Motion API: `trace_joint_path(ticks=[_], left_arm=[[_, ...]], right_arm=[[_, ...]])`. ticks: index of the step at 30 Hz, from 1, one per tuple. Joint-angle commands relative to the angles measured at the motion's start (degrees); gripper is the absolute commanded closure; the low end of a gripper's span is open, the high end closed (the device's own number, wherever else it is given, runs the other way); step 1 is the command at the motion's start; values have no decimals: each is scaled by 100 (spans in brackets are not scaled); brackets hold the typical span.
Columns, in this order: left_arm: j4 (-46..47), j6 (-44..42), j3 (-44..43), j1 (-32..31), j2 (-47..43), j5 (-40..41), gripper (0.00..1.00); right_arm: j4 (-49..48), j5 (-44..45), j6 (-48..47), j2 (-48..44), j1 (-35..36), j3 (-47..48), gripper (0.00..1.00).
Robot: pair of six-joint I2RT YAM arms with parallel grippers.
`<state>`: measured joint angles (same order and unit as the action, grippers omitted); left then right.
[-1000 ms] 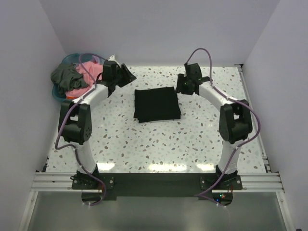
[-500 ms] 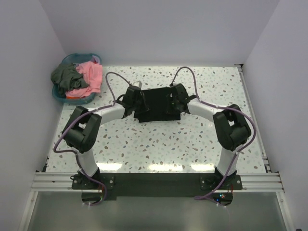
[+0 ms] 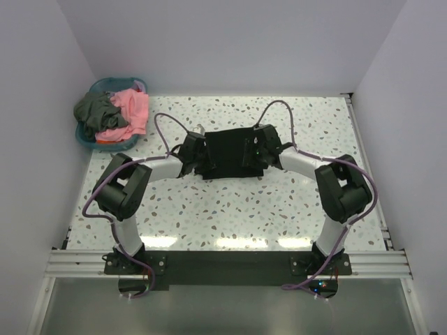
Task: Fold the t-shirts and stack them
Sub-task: Neatly place the folded tshirt to the corner
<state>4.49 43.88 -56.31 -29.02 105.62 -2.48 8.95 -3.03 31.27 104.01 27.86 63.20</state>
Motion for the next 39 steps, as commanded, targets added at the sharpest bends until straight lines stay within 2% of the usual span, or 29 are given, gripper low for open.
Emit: trace_joint_path(ticks=[1, 4, 5, 8, 10, 16, 24, 28, 29, 31, 32, 34, 35, 39], left_arm=[[-344, -134, -11, 10, -33, 230, 100], [-387, -151, -81, 10, -15, 222, 100], [-405, -151, -108, 10, -7, 213, 100], [-440, -169, -160, 10, -24, 187, 100], [-440, -178, -196, 10, -24, 152, 100], [-440, -160, -213, 10, -15, 29, 100], [-388, -81, -204, 10, -15, -112, 100], [-405, -72, -248, 10, -68, -130, 100], [-414, -64, -248, 10, -86, -130, 100], [-431, -55, -257, 10, -156, -139, 100], [-440, -55, -257, 10, -174, -139, 100], [-440, -37, -284, 10, -261, -130, 100], [-440, -28, -301, 10, -305, -104, 100], [-712, -2, -354, 19, -446, -77, 99]], right_arm=[[177, -92, -278, -329, -429, 25, 42], [169, -365, -542, -66, -737, 332, 34], [142, -365, -604, 48, -790, 516, 27], [344, -541, -999, 707, -913, 1158, 22], [414, -689, -1201, 1137, -914, 1439, 22], [256, -954, -1193, 1578, -914, 1853, 21], [432, -928, -1114, 1781, -624, 1907, 22], [792, -489, -991, 1904, -483, 1968, 31], [914, -384, -965, 1904, -466, 1959, 39], [1055, -50, -903, 1895, -448, 1924, 47], [1100, 56, -886, 1913, -439, 1924, 56], [1205, 258, -824, 1913, -430, 1916, 64], [1275, 285, -798, 1895, -430, 1915, 78], [1451, 548, -623, 1851, -439, 1950, 100]])
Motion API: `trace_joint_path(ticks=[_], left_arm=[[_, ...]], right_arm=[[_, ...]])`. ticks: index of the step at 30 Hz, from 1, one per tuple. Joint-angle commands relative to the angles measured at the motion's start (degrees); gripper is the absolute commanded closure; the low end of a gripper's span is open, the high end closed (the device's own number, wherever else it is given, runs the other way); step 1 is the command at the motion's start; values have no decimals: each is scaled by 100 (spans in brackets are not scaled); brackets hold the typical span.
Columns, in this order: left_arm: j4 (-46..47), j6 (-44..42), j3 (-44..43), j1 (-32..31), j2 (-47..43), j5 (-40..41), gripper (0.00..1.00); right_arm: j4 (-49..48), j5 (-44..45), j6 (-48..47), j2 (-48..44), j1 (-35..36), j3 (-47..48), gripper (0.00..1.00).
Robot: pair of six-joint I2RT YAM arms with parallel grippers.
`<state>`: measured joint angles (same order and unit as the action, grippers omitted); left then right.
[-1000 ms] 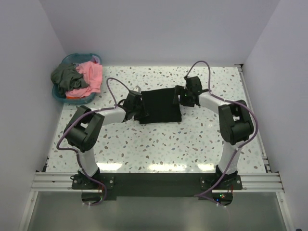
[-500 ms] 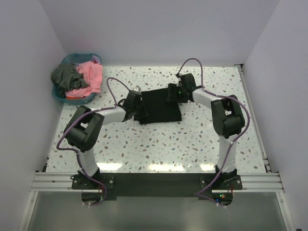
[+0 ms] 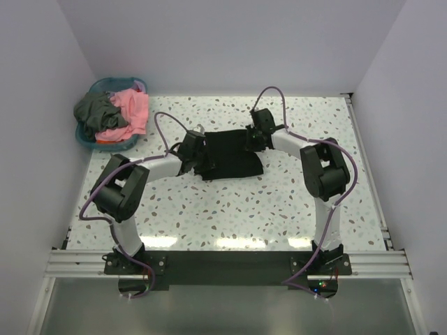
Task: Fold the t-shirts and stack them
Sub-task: Neatly place the folded tshirt to the corner
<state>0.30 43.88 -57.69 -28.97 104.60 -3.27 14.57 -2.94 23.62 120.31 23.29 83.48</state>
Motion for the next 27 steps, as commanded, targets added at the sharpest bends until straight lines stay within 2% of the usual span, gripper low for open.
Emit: trace_joint_path(ticks=[1, 9, 11, 12, 15, 20, 27], left_arm=[[-311, -2, -234, 6, -378, 19, 98], [-539, 16, -339, 6, -765, 133, 95], [-574, -2, -357, 14, -844, 142, 95], [-627, -11, -366, 23, -923, 151, 95], [-706, -46, -383, 41, -1072, 151, 94], [-776, -63, -392, 67, -1213, 107, 94], [-891, -116, -295, 172, -1503, 90, 94]], right_arm=[[1029, 671, 178, 212, 9, 1, 100], [1478, 1269, 941, 159, -114, 195, 100], [1899, 1505, 1118, 229, -149, 413, 100], [2136, 2020, 1380, 334, -158, 545, 100], [3138, 2727, 1733, 685, -158, 1274, 100], [3035, 2614, 1856, 809, -228, 1566, 100], [3544, 2763, 2120, 1372, -667, 2470, 100]])
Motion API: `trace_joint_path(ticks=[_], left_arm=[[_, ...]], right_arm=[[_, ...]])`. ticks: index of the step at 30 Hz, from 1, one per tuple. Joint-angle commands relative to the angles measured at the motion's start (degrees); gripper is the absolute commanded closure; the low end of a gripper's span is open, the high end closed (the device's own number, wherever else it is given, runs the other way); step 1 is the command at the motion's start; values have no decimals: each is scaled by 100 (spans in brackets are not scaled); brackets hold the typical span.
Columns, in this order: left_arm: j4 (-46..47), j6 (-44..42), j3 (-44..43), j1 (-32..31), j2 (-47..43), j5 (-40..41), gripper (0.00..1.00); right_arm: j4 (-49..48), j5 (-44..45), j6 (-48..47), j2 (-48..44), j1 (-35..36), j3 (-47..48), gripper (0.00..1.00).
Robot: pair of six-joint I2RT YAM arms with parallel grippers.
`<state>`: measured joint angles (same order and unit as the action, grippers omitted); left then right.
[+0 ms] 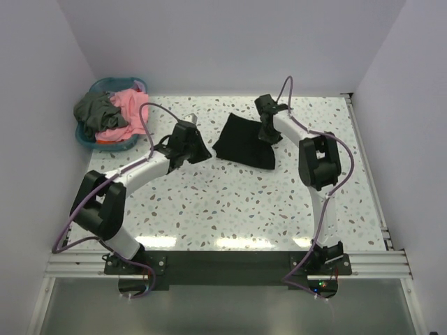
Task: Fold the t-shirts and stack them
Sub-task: Neatly place the folded tshirt to the corner
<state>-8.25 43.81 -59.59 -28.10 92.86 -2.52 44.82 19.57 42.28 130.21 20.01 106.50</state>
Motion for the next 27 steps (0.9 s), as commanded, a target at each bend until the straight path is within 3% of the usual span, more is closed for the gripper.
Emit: trace_joint_path(ticks=[1, 12, 21, 27], left_arm=[[-36, -118, -105, 94, -347, 6, 93], [-107, -198, -105, 138, -593, -231, 93], [104, -145, 536, 94, -1200, -863, 94], [148, -215, 826, 68, -1481, -1171, 94]], right_arm=[[615, 565, 324, 399, -470, 187, 100], [677, 1030, 2027, -663, -1394, -1525, 100], [1213, 1470, 2803, -2885, -2510, -4160, 100], [1134, 1418, 2496, -4503, -3512, -5436, 100]])
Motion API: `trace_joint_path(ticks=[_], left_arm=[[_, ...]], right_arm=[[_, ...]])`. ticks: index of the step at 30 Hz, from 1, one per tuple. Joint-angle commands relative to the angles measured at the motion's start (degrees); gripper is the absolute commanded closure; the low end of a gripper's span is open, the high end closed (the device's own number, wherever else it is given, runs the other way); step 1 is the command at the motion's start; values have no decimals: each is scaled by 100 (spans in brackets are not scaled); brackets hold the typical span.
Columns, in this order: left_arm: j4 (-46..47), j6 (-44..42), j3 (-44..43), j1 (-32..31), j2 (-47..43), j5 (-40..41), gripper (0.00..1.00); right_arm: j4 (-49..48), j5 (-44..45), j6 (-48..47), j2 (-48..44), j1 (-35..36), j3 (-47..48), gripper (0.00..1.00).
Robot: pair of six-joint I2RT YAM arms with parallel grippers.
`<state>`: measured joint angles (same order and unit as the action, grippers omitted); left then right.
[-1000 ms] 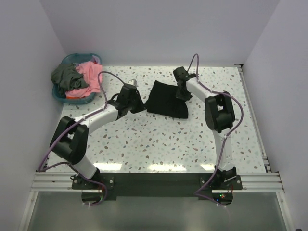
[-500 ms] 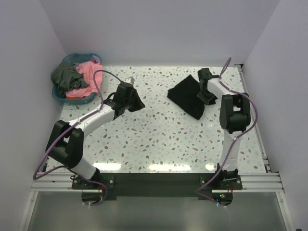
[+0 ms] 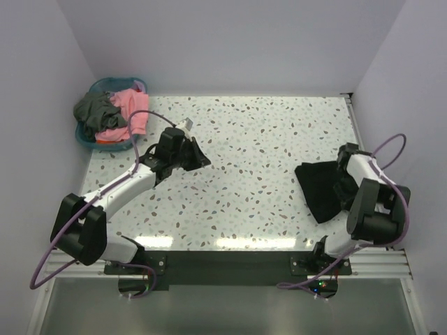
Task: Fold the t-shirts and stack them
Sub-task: Neatly place the folded tshirt to the corner, then reset both grippers
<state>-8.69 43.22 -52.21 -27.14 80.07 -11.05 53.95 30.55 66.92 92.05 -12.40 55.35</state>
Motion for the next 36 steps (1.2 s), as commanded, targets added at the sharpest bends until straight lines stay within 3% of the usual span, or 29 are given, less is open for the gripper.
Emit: trace_joint_path(ticks=[1, 11, 12, 13, 14, 15, 16, 23, 26, 27, 28, 33, 36], left_arm=[[183, -174, 114, -29, -211, -354, 94], [201, -288, 193, -37, -325, -486, 94], [201, -279, 202, -29, -334, -503, 94], [218, -271, 211, -37, -343, -495, 94], [227, -270, 211, -37, -369, -503, 94], [227, -262, 228, -37, -387, -495, 93], [227, -262, 220, -37, -396, -486, 92], [174, -200, 123, -37, -501, -425, 87], [192, -130, 140, -37, -545, -354, 86], [201, -121, 149, -37, -554, -337, 86], [192, -104, 149, -37, -563, -319, 85], [192, -147, 254, -20, -694, -73, 80], [78, -296, 298, -29, -809, 216, 77]], right_arm=[[230, 312, -37, -810, -480, -393, 100], [247, 180, -837, -1743, -1642, -825, 100], [265, 154, -908, -1761, -1677, -746, 91], [352, 110, -969, -1761, -1721, -676, 75], [396, 101, -1135, -1761, -1713, -605, 50], [553, 109, -1206, -1752, -1713, -422, 13], [616, 144, -1277, -1735, -1713, -324, 1], [1013, 129, -1699, -1822, -1520, 327, 1], [451, -197, -1866, -2146, -784, 301, 1], [214, -102, -1849, -2182, -433, 379, 1], [203, 107, -1631, -2156, 354, 484, 1], [808, 873, -1199, -895, 2649, 1802, 1], [268, 595, -1567, -339, 3836, 2137, 1]])
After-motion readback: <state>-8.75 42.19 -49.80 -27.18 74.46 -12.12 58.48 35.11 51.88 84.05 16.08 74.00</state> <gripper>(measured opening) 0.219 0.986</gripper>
